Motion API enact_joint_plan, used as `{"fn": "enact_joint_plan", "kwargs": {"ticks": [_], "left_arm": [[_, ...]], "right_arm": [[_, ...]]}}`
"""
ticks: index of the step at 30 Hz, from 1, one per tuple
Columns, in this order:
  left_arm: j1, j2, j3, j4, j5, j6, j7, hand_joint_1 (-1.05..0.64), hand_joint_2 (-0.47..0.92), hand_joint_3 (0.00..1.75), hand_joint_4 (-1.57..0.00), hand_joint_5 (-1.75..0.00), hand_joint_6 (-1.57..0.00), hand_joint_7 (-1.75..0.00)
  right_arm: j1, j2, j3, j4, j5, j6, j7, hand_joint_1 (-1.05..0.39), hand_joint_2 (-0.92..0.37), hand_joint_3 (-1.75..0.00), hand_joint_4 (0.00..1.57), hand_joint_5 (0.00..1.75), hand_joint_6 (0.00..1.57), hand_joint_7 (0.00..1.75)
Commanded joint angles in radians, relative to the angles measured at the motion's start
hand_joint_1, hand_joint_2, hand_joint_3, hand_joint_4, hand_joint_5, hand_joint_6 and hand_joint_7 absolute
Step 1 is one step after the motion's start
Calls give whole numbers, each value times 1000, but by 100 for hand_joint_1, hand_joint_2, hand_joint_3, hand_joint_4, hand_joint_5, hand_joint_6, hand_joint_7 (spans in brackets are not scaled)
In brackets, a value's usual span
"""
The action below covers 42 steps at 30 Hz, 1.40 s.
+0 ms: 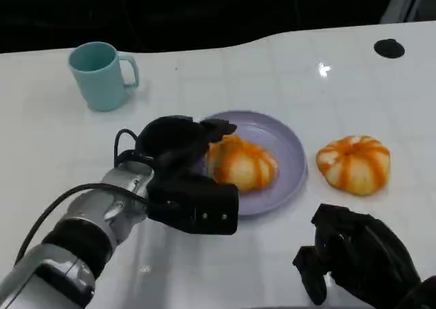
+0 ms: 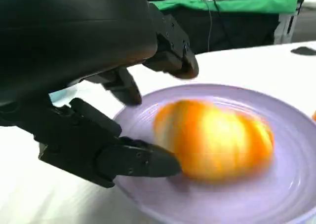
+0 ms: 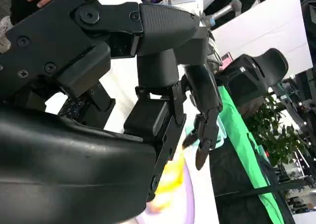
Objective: Grasp the bread from the table and place it into the plate.
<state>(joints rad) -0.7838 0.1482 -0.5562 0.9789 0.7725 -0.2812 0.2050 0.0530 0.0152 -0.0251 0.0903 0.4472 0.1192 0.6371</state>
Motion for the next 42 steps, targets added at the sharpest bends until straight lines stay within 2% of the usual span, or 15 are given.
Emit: {"fn": "enact_joint_plan", "kwargs": {"ticks": [1, 7, 14, 17, 20, 21, 23, 24, 25, 28, 33, 34, 37, 42], "left_arm": [[4, 39, -21, -61, 17, 41, -65, -95, 92, 62, -1, -23, -8, -1], [19, 63, -28, -114, 10, 61, -116, -102, 92, 66, 0, -17, -8, -1], [80, 103, 16, -227, -41, 49, -137, -99, 92, 63, -5, -23, -13, -3], [136, 121, 65, -289, -103, 2, -138, -91, 92, 54, -14, -36, -17, -4], [197, 129, 117, -341, -175, -52, -133, -83, 92, 47, -17, -65, -27, -6], [218, 127, 138, -354, -206, -76, -128, -76, 92, 38, -24, -82, -38, -11], [258, 120, 181, -368, -280, -138, -136, -68, 92, 30, -28, -109, -47, -22], [279, 119, 199, -384, -321, -154, -164, -63, 92, 27, -30, -120, -43, -45], [298, 119, 215, -400, -360, -167, -192, -60, 92, 26, -31, -130, -32, -80], [355, 103, 268, -428, -501, -233, -268, -53, 92, 21, -36, -148, -29, -117], [415, 77, 324, -430, -636, -327, -354, -47, 92, 24, -46, -170, -36, -143], [439, 68, 332, -455, -666, -316, -374, -47, 92, 24, -46, -171, -36, -145], [547, 31, 356, -565, -779, -274, -427, -52, 92, 29, -55, -174, -38, -164], [697, -17, 383, -743, -923, -165, -488, -62, 92, 32, -66, -175, -46, -172]], "right_arm": [[2, -16, -2, -15, 7, 6, -5, -95, -53, -74, 123, 155, 106, 141], [3, -16, -6, -14, 12, 0, 3, -93, -55, -74, 123, 155, 105, 141], [5, -17, -8, -18, 14, 4, 3, -93, -54, -76, 122, 156, 104, 142], [6, -18, -7, -19, 11, 0, 3, -93, -54, -76, 122, 156, 105, 142], [6, -20, -6, -21, 9, 0, 2, -93, -54, -76, 122, 156, 105, 142], [7, -20, -6, -23, 8, 0, 0, -94, -54, -77, 122, 156, 105, 142], [9, -20, -7, -23, 10, 0, 1, -94, -54, -77, 122, 157, 105, 143], [9, -20, -7, -24, 11, 1, 1, -93, -54, -77, 122, 157, 105, 142], [10, -20, -7, -25, 12, 2, 1, -93, -53, -78, 122, 156, 105, 142], [15, -23, -7, -31, 11, 2, 1, -93, -53, -77, 122, 156, 105, 141], [21, -28, -5, -40, 9, 7, -1, -93, -54, -77, 122, 156, 105, 141], [23, -28, -5, -42, 12, 8, 0, -93, -54, -77, 122, 156, 105, 141], [32, -27, -1, -54, 10, 10, -5, -92, -54, -77, 122, 156, 104, 140], [40, -27, 8, -67, -2, 7, -15, -92, -56, -77, 121, 157, 103, 142]]}}
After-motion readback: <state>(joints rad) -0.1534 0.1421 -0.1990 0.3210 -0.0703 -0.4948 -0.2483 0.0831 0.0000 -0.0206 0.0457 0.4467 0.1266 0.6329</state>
